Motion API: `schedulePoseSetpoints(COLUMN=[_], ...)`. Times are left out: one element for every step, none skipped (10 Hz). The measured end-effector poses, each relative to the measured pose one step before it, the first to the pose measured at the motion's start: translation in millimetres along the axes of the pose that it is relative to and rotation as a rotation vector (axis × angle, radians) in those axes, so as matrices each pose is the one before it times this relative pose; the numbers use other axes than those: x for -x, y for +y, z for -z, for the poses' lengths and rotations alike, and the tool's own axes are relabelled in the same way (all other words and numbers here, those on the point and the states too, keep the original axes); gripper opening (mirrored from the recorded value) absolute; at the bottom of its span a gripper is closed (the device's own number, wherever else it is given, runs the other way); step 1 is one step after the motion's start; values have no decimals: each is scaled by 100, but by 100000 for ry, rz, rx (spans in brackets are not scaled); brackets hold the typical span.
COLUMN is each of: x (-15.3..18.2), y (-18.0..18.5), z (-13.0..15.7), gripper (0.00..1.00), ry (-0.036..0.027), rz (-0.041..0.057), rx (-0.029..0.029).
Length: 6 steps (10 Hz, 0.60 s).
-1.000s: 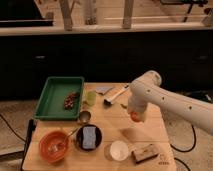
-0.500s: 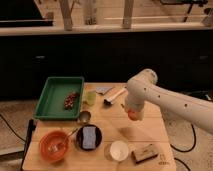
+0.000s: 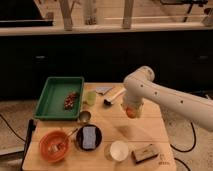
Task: Place apple in plastic cup
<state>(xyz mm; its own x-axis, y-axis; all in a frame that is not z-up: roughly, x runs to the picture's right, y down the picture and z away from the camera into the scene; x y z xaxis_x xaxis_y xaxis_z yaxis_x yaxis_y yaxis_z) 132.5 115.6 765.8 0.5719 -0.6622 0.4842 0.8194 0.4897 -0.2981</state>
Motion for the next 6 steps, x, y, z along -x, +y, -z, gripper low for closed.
schedulePoseSetpoints(x=[-6, -57, -55, -242, 28, -78], y=[-486, -356, -375, -475, -489, -263], z=[31, 122, 69, 173, 73, 73], gripper=[3, 3, 3, 3, 3, 3], ry=[-101, -2, -62, 55, -272, 124], rz=[397, 83, 215, -9, 468, 403], rx=[-84, 123, 46, 129, -61, 248])
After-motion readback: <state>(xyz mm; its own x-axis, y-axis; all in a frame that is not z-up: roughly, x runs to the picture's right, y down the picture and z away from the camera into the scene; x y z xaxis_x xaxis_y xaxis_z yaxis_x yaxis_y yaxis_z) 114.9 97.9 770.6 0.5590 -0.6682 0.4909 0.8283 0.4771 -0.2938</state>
